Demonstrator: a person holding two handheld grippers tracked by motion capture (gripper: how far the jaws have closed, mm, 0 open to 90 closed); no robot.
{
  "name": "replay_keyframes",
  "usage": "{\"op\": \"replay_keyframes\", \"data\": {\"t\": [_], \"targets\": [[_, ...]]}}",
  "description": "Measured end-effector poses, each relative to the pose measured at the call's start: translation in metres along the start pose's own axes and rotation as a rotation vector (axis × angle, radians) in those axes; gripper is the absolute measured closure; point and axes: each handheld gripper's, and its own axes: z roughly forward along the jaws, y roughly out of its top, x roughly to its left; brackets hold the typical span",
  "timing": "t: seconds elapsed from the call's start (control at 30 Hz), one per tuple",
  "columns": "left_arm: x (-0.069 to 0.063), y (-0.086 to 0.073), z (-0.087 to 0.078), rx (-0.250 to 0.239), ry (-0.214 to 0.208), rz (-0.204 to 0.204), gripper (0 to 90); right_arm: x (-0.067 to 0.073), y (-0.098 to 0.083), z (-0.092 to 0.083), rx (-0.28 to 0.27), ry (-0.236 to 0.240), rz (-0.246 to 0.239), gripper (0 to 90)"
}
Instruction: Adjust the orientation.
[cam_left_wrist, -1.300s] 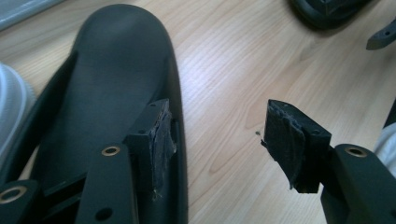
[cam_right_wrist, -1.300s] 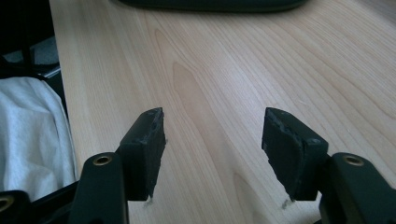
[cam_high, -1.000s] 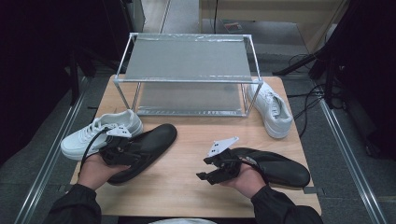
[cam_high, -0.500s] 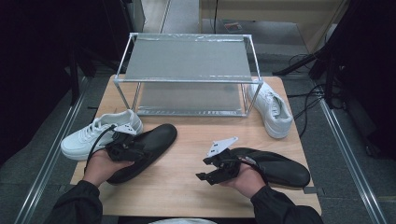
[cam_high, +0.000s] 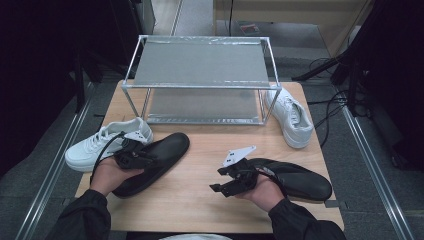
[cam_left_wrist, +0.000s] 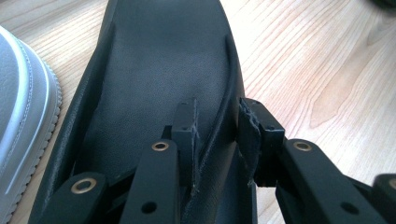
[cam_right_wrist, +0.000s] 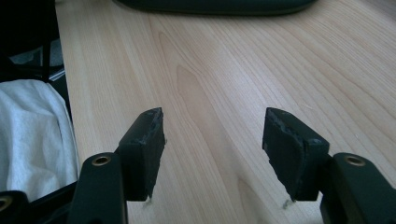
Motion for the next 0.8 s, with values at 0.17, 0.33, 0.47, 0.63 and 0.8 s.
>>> {"op": "replay_keyframes", "data": {"t": [0.17, 0.33, 0.47, 0.63, 0.8], "targets": [[-0.001, 0.000, 0.000, 0.000, 0.001, 0.025, 70.7, 0.000, 0.000, 0.001, 0.000, 0.000, -0.006, 40.0], [-0.003, 0.003, -0.004, -0.001, -0.016, 0.025, 78.4, 0.000, 0.001, 0.000, -0.006, 0.000, -0.002, 38.7], [-0.005, 0.006, -0.009, -0.015, -0.030, 0.020, 82.5, -0.002, 0.001, -0.001, -0.017, -0.006, 0.000, 38.8], [-0.009, 0.014, -0.018, -0.068, -0.067, -0.005, 82.6, -0.002, -0.001, -0.004, -0.026, -0.014, 0.016, 39.0], [-0.023, 0.025, -0.015, -0.066, -0.093, 0.044, 83.1, -0.004, -0.004, -0.007, -0.039, -0.030, 0.024, 39.1]]}}
